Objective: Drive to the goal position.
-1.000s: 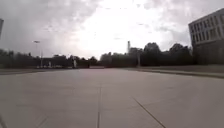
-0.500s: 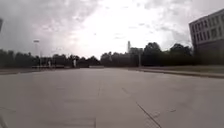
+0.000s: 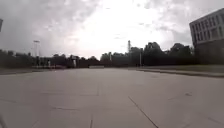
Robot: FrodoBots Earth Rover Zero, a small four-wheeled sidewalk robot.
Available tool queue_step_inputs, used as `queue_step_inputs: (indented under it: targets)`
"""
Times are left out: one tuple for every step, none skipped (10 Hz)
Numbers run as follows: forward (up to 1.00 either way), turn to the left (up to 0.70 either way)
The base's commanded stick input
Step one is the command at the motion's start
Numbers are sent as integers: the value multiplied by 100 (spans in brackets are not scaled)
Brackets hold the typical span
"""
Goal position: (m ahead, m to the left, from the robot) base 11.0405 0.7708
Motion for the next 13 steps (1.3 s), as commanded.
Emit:
queue_step_inputs:
  targets:
    - [70,-1]
    - [70,-1]
    - [70,-1]
    - [70,-1]
    - [70,-1]
    - [70,-1]
    - [70,-1]
    - [70,-1]
    - [70,-1]
    - [70,-1]
    - [70,-1]
    - [70,-1]
    - [70,-1]
